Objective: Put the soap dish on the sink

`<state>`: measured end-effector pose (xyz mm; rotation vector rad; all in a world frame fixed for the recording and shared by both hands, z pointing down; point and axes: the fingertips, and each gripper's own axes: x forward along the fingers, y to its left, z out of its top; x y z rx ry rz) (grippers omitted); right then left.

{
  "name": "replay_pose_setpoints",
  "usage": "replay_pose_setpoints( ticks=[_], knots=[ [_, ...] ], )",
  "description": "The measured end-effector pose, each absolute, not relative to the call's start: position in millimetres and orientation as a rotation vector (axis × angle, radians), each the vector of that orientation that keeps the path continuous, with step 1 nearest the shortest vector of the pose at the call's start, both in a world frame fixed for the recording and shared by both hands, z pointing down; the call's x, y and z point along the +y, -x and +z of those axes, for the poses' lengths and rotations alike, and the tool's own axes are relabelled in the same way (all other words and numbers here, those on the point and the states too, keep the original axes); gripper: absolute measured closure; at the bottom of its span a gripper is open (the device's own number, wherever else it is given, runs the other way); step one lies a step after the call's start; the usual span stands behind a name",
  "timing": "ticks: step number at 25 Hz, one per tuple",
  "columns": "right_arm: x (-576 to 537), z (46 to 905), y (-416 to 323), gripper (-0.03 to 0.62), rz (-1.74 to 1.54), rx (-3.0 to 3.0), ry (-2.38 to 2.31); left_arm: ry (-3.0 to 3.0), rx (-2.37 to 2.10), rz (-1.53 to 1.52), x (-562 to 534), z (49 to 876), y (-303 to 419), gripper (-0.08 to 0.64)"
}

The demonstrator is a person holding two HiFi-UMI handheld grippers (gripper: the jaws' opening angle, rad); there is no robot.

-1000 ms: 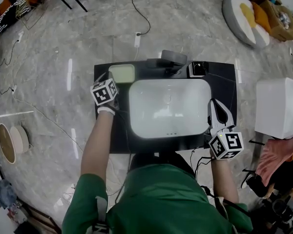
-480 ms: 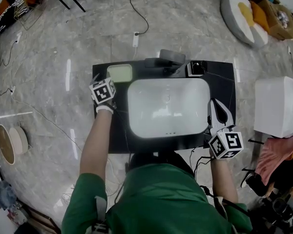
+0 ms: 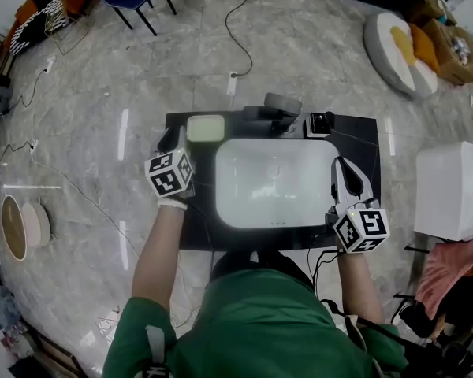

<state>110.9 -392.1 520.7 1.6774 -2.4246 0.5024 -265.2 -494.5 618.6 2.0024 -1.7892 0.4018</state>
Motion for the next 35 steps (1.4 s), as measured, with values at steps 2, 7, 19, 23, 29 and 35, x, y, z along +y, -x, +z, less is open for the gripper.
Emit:
replay_pose_setpoints(
  ticks=[2, 7, 19, 23, 29, 35],
  knots=[
    [-390.2, 509.7, -105.8, 0.594, 0.473, -2.451, -1.67, -2.064, -1.779, 0.346, -479.0, 586.7, 253.1, 0.48],
    [-385.4, 477.0, -89.6, 0.594, 0.393, -2.521, -1.661, -2.187, -1.727, 0.224, -441.4, 518.3, 224.6, 0.485],
    [-356.2, 401.1, -82.6, 0.594, 0.236, -2.591, -1.681, -2.382, -1.783, 0.074, -366.8, 386.0, 200.7, 0.485],
    [-348.1, 374.1, -84.3, 0.594, 0.17, -2.627, -1.693, -2.458, -1.81, 0.075, -352.9, 354.8, 187.7, 0.485],
    [-338.0, 356.2, -94.8, 0.594, 0.09, -2.663, -1.722, -2.523, -1.785, 0.033, -340.6, 341.8, 164.0, 0.485],
    [-327.8, 338.9, -99.1, 0.594, 0.058, -2.679, -1.742, -2.529, -1.776, 0.004, -334.6, 330.0, 161.2, 0.485]
  ],
)
